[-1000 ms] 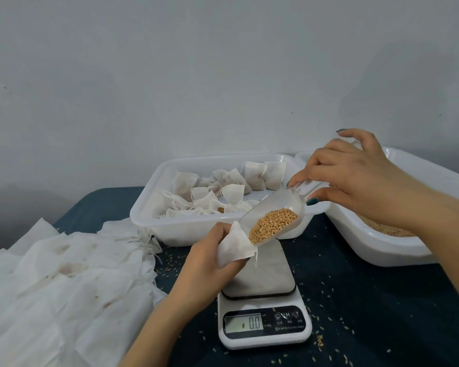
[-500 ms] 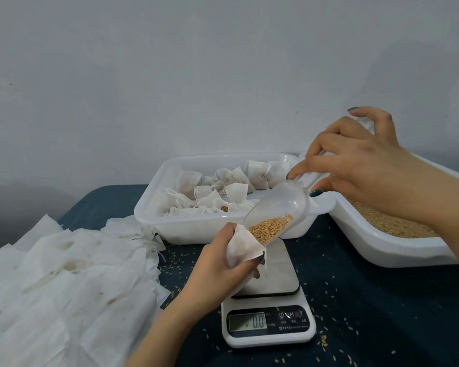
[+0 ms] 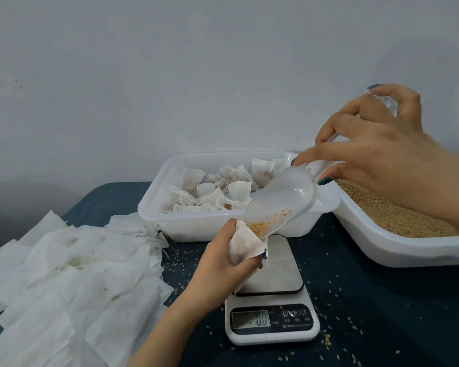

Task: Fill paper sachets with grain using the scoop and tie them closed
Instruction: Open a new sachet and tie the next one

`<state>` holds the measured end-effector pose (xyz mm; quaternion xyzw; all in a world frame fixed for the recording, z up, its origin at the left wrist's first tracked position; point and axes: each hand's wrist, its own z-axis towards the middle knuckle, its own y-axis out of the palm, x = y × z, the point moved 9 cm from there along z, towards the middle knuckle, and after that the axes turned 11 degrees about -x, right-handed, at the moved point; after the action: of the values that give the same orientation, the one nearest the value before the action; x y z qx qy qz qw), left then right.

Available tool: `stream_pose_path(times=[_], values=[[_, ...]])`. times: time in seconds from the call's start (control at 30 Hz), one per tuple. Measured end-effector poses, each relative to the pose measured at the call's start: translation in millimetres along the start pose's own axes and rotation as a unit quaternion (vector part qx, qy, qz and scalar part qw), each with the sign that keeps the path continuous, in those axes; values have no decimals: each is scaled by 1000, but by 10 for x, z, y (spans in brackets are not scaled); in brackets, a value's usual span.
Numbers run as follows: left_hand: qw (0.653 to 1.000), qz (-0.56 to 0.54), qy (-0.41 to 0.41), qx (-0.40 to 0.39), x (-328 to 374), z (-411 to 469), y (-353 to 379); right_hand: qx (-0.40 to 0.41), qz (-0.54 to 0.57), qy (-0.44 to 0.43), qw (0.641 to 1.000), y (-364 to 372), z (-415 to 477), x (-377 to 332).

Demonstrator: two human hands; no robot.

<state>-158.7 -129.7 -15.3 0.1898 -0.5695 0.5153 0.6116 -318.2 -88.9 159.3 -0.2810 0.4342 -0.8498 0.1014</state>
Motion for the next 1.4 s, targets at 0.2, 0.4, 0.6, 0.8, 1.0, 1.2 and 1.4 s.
stream_pose_path(times=[0.2,0.4,0.6,0.8,1.0,1.2,1.4], values=[[1000,-20,12,10,19,-7,-14,-18,7,13,1000,10,0,24],[998,-50,22,20,50,-18,-50,-65,128,91,985,391,-217,291],[996,-87,25,25,27,-5,-90,-112,383,178,900,1058,-534,551],[999,-25,32,35,36,-5,-155,-44,389,345,853,1457,-854,1005],[998,28,37,46,16,13,-200,-151,266,475,825,1902,-1136,1447],[984,135,42,108,29,-20,-330,-365,178,456,792,2215,-1219,1404],[986,91,11,136,-60,-11,-430,-169,160,446,864,1750,-983,1246]])
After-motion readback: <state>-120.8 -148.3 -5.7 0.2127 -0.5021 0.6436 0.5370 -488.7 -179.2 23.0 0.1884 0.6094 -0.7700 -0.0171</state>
